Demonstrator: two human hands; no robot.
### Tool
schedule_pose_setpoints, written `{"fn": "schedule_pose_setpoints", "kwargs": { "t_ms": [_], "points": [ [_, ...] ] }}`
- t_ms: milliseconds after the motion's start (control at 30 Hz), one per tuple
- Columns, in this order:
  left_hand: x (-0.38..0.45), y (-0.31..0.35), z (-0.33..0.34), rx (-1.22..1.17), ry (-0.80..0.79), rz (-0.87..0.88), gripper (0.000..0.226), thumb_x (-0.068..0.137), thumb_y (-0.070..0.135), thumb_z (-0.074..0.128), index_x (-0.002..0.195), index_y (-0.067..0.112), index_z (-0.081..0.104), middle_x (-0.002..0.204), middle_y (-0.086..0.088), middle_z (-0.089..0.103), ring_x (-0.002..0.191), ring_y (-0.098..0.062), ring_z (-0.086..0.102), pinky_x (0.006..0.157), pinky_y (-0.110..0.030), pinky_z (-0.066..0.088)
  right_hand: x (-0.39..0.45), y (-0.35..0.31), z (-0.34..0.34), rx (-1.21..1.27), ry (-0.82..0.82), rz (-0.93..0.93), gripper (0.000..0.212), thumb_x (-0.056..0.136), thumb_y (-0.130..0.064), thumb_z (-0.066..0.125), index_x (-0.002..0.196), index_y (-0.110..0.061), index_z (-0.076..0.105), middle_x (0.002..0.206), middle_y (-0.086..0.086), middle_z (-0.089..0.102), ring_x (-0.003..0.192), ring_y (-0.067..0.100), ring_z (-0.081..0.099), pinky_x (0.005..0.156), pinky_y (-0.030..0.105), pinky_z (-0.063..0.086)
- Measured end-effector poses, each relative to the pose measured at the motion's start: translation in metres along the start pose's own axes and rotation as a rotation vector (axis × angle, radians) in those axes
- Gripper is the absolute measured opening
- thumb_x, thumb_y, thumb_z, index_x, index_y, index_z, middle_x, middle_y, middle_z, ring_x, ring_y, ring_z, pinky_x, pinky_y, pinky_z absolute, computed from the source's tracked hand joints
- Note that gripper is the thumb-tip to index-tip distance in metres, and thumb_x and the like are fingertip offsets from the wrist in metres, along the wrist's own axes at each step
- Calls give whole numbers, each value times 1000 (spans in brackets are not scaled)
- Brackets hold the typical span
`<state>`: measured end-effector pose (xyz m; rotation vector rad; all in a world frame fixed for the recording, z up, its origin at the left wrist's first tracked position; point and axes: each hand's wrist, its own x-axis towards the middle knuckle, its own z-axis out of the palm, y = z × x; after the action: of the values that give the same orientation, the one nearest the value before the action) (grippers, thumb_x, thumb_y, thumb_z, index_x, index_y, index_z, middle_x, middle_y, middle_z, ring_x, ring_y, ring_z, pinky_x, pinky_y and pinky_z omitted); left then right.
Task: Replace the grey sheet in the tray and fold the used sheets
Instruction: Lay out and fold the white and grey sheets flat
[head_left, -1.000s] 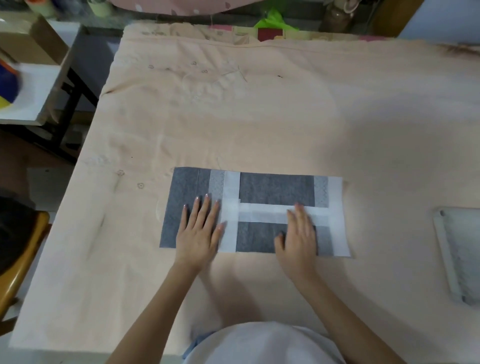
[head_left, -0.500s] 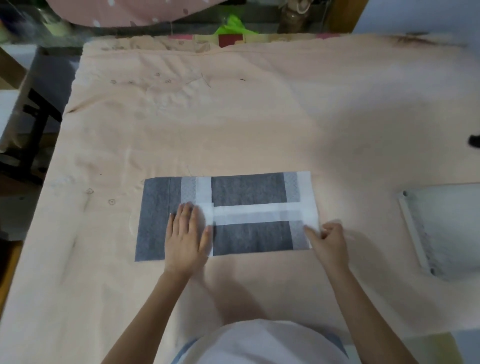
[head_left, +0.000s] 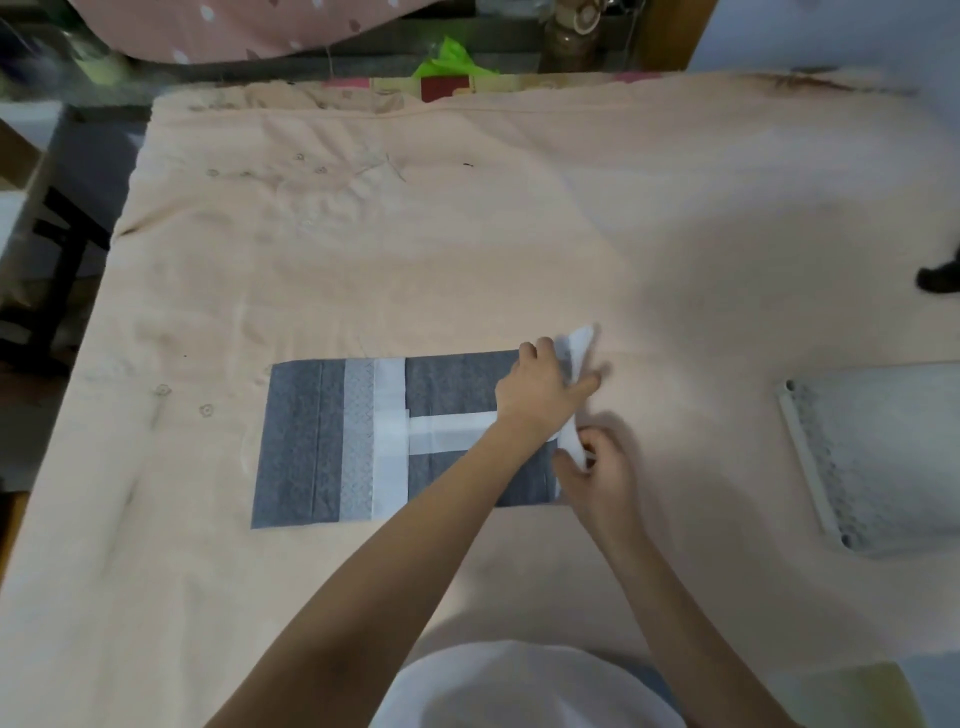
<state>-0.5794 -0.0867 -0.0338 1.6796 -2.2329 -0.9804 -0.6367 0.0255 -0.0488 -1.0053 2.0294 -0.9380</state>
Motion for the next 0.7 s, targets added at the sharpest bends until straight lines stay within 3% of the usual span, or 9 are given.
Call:
{"fn": "schedule_pose_setpoints", "kwargs": {
  "t_ms": [100,300,467,600,700],
  "points": [
    [5,5,-9,-10,-96,-95,62,84,59,53,113,5,43,110,-7,52,92,-28,57,66,-35,41,-2,-9,6,-48,-58,-75,9,80,-5,56,74,-4,50,79,15,56,69,29,53,67,47,46],
    [-1,-10,-25,11,-54,-169,25,91,25,49,104,4,49,94,-10,59,86,-30,60,60,-32,40,-6,-24,17,-151,-112,-193,7,81,-10,61,81,-6,55,88,8,58,76,24,56,66,40,49],
    [-8,-19,-33,-81,3,-255,19,89,22,50,95,5,55,92,-10,62,83,-29,59,60,-31,42,-10,-29,21,-193,-142,-180,12,82,-14,62,85,-3,59,94,8,56,77,27,58,67,42,50],
    [-13,-25,-34,-148,39,-301,10,86,17,50,79,10,50,76,-4,55,69,-23,53,48,-26,34,-15,-28,21,-241,-150,-202,13,83,-15,60,85,-3,59,93,10,56,77,30,57,66,40,48],
    [-19,-31,-34,-201,35,-334,10,86,15,48,82,10,55,76,-3,58,67,-22,55,46,-25,34,-20,-28,21,-305,-170,-199,15,85,-19,58,89,-5,61,99,10,57,82,29,57,68,39,48]
  ]
}}
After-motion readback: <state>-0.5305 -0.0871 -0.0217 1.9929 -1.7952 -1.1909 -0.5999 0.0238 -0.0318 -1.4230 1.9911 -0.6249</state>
